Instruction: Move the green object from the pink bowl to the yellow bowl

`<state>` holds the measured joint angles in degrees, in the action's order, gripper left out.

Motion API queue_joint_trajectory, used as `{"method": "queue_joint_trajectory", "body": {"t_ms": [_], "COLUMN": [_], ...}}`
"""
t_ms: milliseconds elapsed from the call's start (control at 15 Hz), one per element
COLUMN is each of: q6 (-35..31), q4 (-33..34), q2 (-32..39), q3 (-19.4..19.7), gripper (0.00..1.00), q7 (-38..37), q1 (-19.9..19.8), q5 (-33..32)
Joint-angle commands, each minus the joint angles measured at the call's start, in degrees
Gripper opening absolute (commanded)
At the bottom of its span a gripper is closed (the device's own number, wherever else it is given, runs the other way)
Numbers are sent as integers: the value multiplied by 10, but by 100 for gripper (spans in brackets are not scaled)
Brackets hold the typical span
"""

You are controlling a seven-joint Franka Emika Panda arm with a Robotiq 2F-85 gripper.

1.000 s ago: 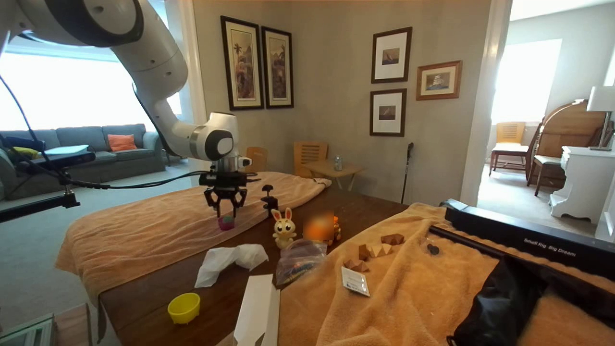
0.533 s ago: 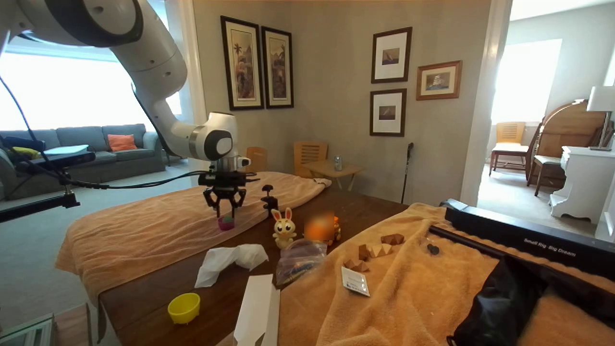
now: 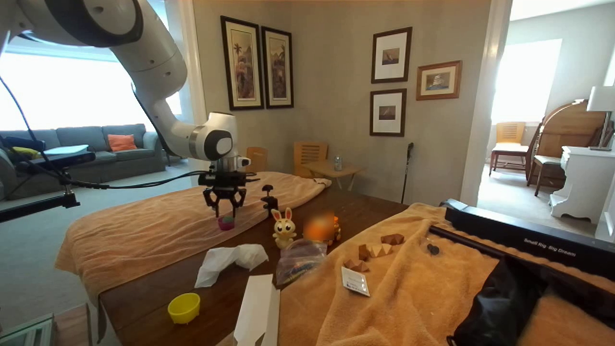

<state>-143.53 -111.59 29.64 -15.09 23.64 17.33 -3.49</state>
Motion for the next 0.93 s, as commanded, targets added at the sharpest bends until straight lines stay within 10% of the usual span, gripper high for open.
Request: {"method": "queue_joint_trajectory", "body": {"t_ms": [0,867], "q6": [5,10], "q4": [7,-6], "q2": [0,-13], "q3": [0,4], "gripper": [52,51], "q7": [-27,-40], "q1": [3,2], "q5": [-26,-27]}}
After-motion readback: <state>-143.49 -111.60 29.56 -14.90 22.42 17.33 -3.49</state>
